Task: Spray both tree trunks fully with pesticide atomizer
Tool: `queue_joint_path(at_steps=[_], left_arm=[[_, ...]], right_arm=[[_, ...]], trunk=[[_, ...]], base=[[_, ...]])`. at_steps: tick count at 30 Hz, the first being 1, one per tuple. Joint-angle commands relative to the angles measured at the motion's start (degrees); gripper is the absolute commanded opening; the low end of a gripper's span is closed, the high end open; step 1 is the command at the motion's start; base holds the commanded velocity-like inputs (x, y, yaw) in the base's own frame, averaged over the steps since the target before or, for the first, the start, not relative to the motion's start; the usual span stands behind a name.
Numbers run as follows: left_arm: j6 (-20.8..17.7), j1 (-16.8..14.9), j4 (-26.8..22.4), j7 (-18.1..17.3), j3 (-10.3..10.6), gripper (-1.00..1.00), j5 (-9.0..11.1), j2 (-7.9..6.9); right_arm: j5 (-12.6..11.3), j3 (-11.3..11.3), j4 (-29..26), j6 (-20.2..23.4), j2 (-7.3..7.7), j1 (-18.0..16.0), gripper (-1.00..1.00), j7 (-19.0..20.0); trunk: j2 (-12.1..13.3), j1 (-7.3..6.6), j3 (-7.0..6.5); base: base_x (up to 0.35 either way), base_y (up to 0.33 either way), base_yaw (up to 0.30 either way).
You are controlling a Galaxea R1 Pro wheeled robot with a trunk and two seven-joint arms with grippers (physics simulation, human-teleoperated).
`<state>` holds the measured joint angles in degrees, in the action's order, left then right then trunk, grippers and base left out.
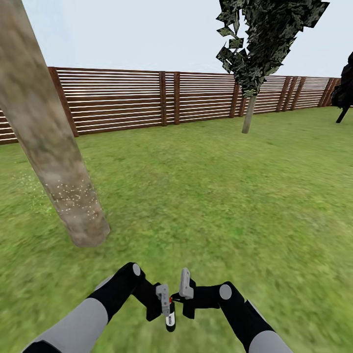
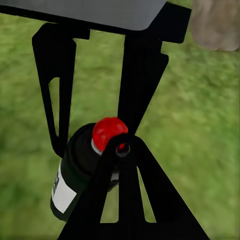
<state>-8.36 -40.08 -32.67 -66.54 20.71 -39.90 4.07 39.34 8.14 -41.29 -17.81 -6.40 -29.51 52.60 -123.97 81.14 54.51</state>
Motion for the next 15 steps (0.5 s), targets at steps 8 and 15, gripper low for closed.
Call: queue_joint_path(at_steps=[8, 15], left_arm=[[-0.53, -0.03, 0.58, -0.26, -0.42, -1.0, -0.35, -0.63], [-0.52, -0.03, 0.59, -0.26, -0.41, -1.0, -0.34, -4.06]], right_arm=[[0.47, -0.05, -0.11, -0.29, -0.02, -0.01, -1.0, 0.05], [0.47, -0.05, -0.09, -0.29, -0.02, -0.02, -1.0, -0.01]], trunk=[[-0.02, -0.01, 0.05], [-0.02, -0.01, 0.05]], base=[[0.0, 0.0, 0.0], [0.0, 0.0, 0.0]])
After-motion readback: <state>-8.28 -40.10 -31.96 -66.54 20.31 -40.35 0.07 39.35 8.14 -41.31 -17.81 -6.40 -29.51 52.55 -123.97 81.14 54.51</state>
